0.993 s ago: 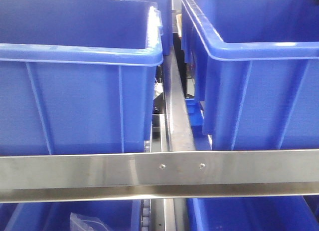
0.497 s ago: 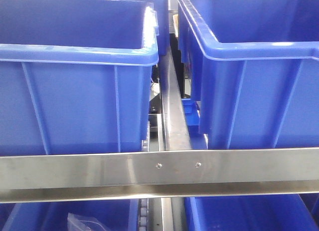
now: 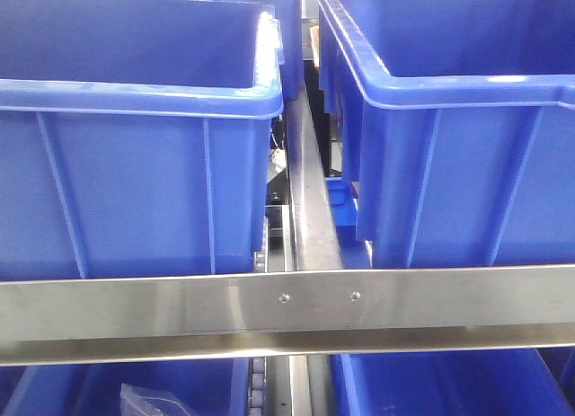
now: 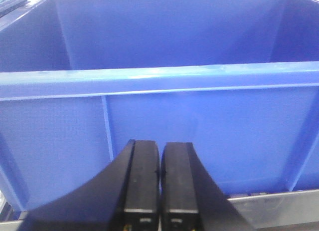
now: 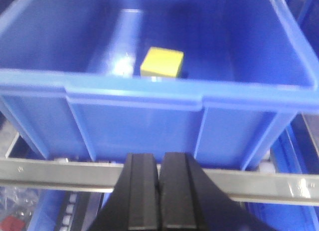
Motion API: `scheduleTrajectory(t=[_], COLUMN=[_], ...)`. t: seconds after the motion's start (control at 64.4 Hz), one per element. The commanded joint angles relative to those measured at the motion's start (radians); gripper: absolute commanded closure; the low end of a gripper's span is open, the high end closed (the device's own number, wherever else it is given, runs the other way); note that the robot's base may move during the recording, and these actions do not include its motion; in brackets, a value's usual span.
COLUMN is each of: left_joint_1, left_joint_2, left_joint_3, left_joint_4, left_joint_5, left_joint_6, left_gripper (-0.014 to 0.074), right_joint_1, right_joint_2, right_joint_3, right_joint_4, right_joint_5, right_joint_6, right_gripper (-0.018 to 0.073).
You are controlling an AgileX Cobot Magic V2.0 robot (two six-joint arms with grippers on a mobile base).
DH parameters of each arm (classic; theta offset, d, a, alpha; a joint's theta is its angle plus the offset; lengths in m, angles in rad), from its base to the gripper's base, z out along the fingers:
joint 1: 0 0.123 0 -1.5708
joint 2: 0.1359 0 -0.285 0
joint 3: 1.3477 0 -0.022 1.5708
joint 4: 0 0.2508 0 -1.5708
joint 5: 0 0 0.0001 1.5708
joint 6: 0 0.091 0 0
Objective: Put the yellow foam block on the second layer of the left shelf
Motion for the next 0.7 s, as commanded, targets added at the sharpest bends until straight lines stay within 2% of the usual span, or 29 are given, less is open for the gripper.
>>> scheduleTrajectory(t=[0.0,0.279,0.419,0.574,0.683], left_joint_1=[0.0,0.0,0.0,0.0,0.0], left_joint_2=[-0.016,-0.016,-0.016,-0.016,-0.016], left_joint_3=[0.026,0.026,0.026,0.026,0.026], left_joint_4=[-0.003,-0.003,-0.003,-0.003,-0.003], left_joint_5=[-0.086,-0.086,-0.086,-0.086,-0.086], left_joint_6=[-0.004,-0.004,-0.004,-0.004,-0.004], left_gripper=[0.046,0.046,0.046,0.046,0.046], right_joint_1=[-0.008,-0.008,-0.008,-0.008,-0.008], right_joint_2=[0.009,0.007,0.004,-0.053,-0.127], right_joint_3=[-0.018,0.012,0.126,0.296,0.29], right_joint_4=[0.0,0.0,0.0,0.0,0.0], right_joint_5=[-0.08,-0.106,-0.277,-0.642,-0.586], right_joint_6=[-0.007,-0.007,-0.007,-0.007,-0.008], right_gripper=[0.0504,0.0504,0.0504,0.0504,0.0504])
